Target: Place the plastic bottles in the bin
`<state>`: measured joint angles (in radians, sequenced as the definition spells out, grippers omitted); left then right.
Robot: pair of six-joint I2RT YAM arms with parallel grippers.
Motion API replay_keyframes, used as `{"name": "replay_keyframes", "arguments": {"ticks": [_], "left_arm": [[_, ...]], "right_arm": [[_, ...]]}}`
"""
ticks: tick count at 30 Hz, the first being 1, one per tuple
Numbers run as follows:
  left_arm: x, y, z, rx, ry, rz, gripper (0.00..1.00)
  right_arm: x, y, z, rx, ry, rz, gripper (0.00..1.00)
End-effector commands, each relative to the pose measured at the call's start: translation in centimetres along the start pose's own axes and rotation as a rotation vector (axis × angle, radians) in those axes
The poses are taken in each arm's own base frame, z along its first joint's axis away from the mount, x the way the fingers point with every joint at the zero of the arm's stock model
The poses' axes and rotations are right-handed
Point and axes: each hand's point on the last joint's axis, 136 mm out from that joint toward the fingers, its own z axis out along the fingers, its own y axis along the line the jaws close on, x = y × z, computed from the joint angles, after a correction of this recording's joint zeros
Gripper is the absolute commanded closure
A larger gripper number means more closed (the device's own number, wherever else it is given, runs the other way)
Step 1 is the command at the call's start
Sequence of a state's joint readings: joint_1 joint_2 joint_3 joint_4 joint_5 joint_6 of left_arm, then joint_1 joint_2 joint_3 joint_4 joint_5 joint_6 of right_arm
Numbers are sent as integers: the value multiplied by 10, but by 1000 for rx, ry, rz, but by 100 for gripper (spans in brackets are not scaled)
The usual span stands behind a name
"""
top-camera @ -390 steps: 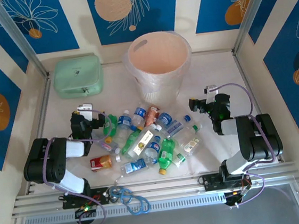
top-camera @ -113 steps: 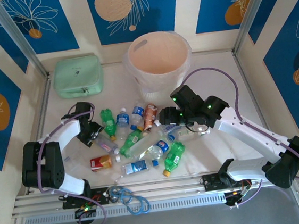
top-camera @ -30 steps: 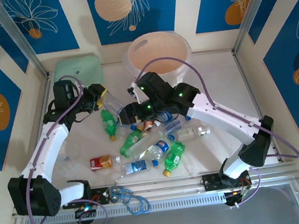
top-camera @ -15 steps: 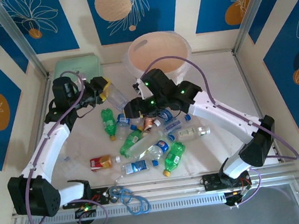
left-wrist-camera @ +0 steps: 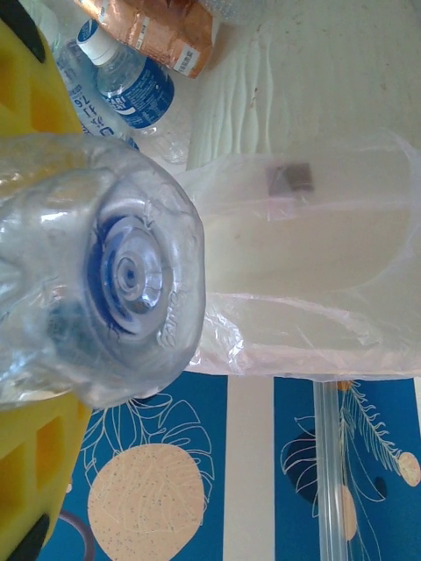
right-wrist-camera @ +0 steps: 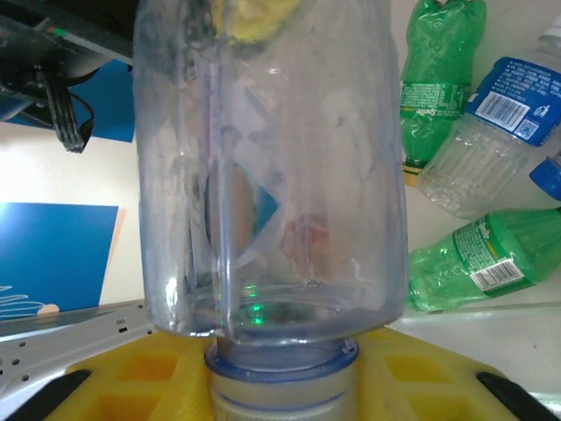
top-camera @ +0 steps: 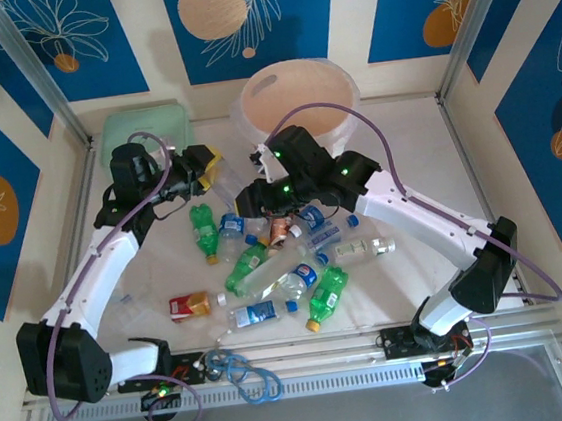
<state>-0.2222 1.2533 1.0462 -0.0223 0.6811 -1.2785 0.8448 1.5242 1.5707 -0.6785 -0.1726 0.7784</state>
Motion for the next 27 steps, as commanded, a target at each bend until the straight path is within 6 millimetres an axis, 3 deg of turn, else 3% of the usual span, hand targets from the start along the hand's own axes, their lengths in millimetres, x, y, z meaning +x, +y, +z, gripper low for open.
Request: {"name": "replay_keyframes", "arguments": {"ticks": [1,3,5,8,10,11,16,20,23,27], "left_arm": [[5,-1,4,19,28,11,53],[5,1,4,14,25,9,53],[4,1,4,10,21,13,45],[3,2,2,-8,11,30,28],[2,2,-2,-34,-2,63,6],[2,3,-4,-59,-13,85,0],[-8,18,-34,-286,-115,252,0],[-18,48,-57,-509,-166,356,0],[-21,70,-69,-636,-168,390,0],[-23,90,-74,-717,-158,417,0]], "right_arm": [[2,5,-11,-20,-14,-9,72],[1,5,-13,-18,-18,-13,77],[2,5,-14,-13,-22,-12,81],[0,4,-18,3,-34,-17,83],[-5,3,-26,33,-58,-27,83],[-10,4,-32,46,-78,-32,83],[-46,-4,-74,114,-208,0,83],[-81,-20,-110,152,-319,57,82],[-101,-40,-127,186,-354,130,83],[-119,-56,-134,214,-374,162,83]]}}
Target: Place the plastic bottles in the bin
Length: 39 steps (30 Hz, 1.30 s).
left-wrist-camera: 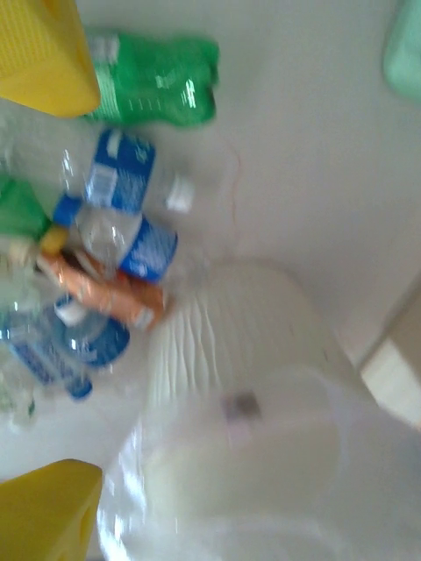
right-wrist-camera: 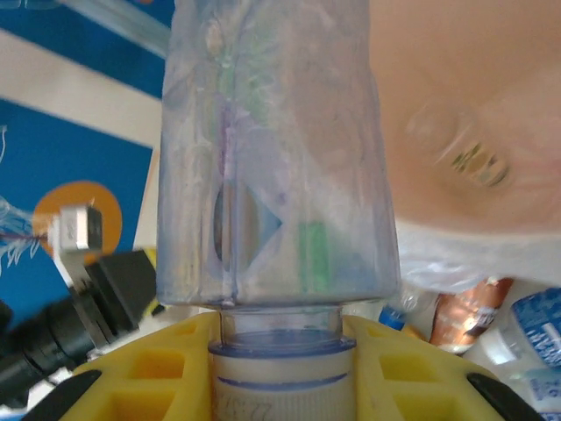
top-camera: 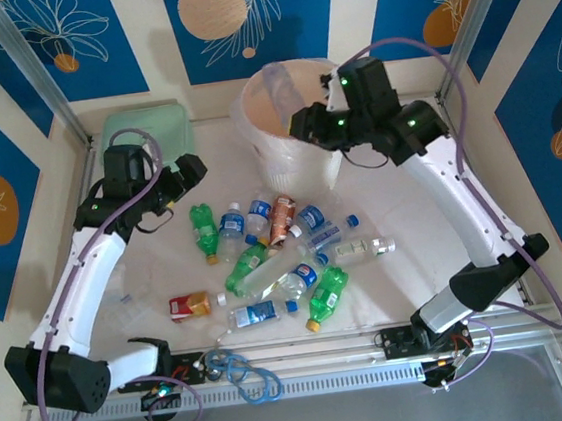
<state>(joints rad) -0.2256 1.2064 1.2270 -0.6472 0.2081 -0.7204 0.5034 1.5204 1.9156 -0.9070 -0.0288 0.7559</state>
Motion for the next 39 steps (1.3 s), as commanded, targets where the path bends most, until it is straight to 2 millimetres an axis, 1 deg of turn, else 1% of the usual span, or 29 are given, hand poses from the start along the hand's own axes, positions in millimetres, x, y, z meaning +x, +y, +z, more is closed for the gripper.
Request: {"name": "replay_keyframes", "arguments": {"ticks": [1,3,6,11,14,17,20,23,26,28,31,34,36,39], "left_arm": [[14,34,4,-156,41,85,1],[20,41,11,-174,70,82,3],[29,50,23,-194,114,66,7],[40,63,38,-223,161,48,10],[46,69,44,-235,179,44,10],[50,74,50,-243,195,35,12],[54,80,55,-260,209,33,14],[61,88,63,-282,235,26,16],[68,94,70,-287,257,18,16],[72,97,75,-287,266,12,16],[77,103,82,-295,285,4,17],[81,108,88,-305,299,-2,18],[83,112,92,-312,306,-5,19],[85,116,100,-320,313,-6,19]], "right_arm": [[-1,-14,10,55,43,24,83],[-7,-21,14,85,48,35,82],[-15,-31,19,124,47,47,75],[-25,-41,21,151,36,74,53],[-27,-40,17,149,32,70,44],[-24,-36,12,145,30,47,42],[-17,-26,4,133,23,-5,42],[-1,-9,-3,108,20,-84,42],[20,11,-8,75,24,-176,42],[39,22,-8,57,37,-233,42],[66,34,-7,30,66,-294,41],[94,41,-1,15,107,-337,41],[110,41,4,16,134,-354,41],[128,39,12,26,168,-358,41]]}}
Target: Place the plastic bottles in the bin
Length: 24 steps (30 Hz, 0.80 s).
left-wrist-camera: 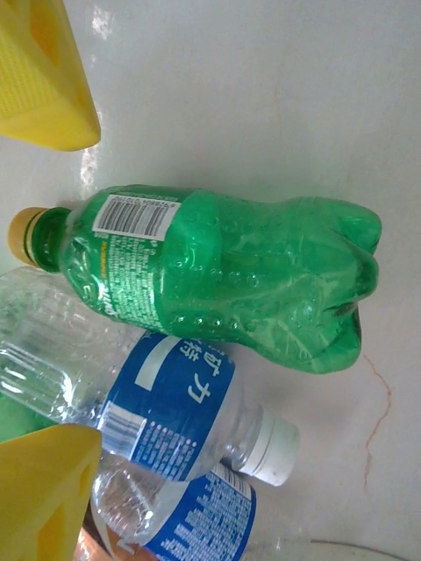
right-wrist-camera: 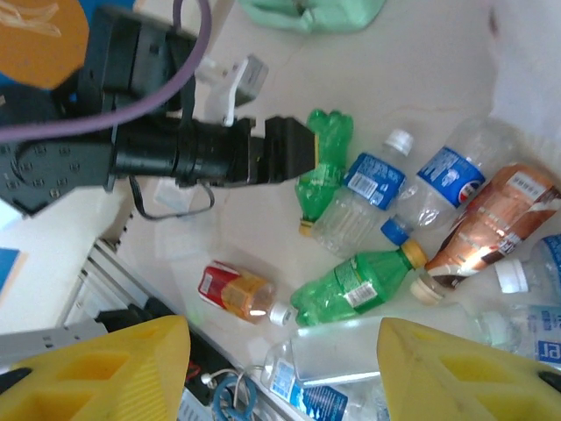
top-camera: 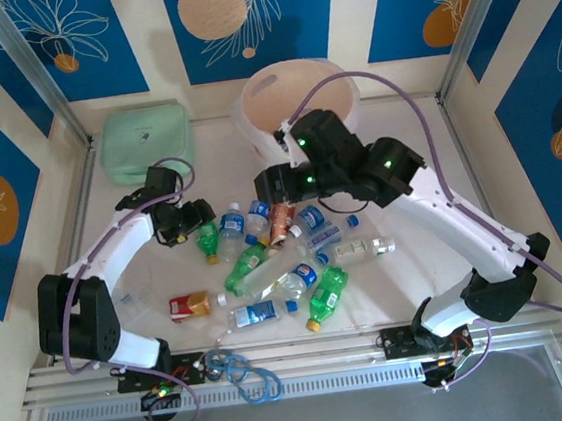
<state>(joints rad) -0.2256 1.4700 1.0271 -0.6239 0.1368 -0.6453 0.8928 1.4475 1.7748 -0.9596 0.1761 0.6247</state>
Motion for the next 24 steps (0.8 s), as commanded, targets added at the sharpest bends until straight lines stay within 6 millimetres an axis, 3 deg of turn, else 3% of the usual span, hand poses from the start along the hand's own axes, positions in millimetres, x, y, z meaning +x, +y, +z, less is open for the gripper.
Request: {"name": "replay_keyframes", "arguments": {"ticks": [1,14,24], "left_arm": [[2,1,13,-4,15,12,19],[-11,8,57,-78,56,9,23],[-12,19,70,-129,63,15,30]], "right_arm": [[7,0,6,13,-10,-8,41],[32,-7,26,-2,51,53,41],[41,-11,38,1,76,78,41]]}}
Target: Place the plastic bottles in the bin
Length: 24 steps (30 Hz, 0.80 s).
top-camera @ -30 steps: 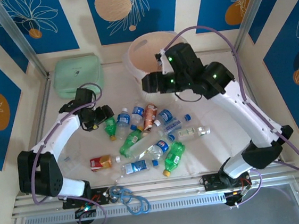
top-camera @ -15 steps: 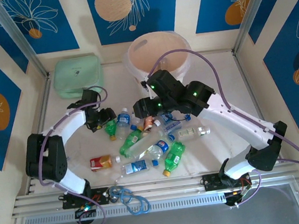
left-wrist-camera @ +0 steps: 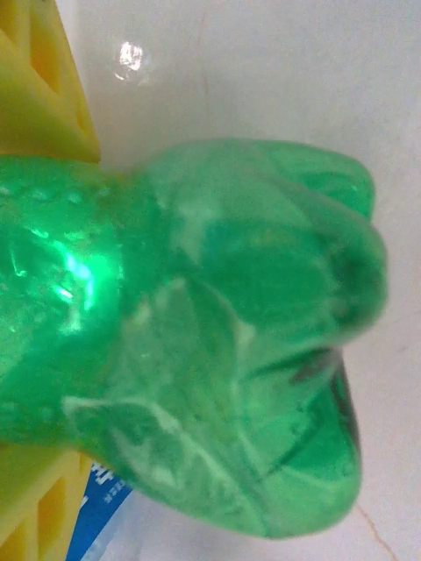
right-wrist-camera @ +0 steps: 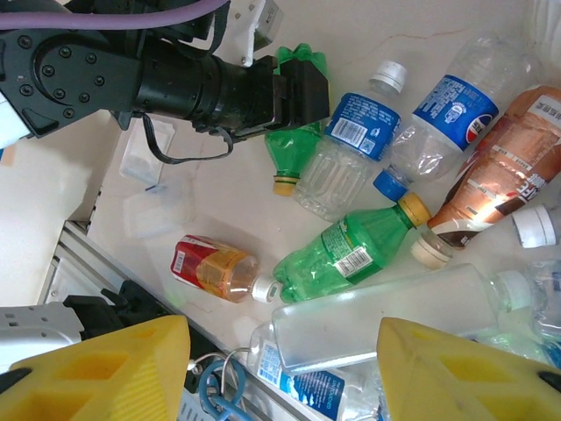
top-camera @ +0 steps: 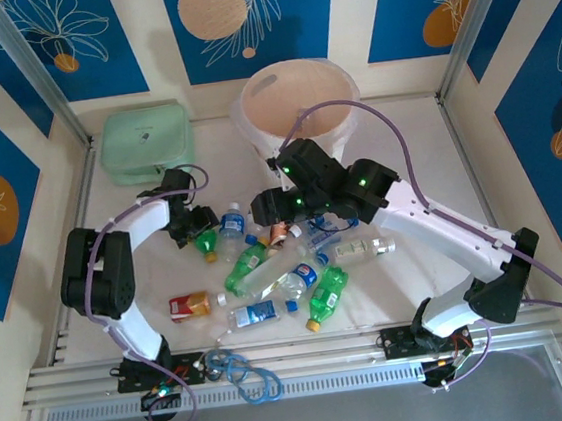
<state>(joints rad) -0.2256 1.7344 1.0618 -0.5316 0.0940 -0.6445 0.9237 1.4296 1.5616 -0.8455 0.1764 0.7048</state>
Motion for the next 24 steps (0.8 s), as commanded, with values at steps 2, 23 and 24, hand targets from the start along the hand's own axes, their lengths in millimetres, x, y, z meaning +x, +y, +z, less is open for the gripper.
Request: {"name": "replay_keyframes", "arguments": {"ticks": [2,23,24], "left_arm": [[-9,-1,-2,-22,-26,32,32],[-19,-31,-82,140,-161,-23,40],[-19,-35,-90,170,-171,-33,40]], "right_arm": [[2,6,-4,-32,-1,12,41],[-4,5,-11,-47,-15,43,42],[-4,5,-11,-52,-15,48,42]]}}
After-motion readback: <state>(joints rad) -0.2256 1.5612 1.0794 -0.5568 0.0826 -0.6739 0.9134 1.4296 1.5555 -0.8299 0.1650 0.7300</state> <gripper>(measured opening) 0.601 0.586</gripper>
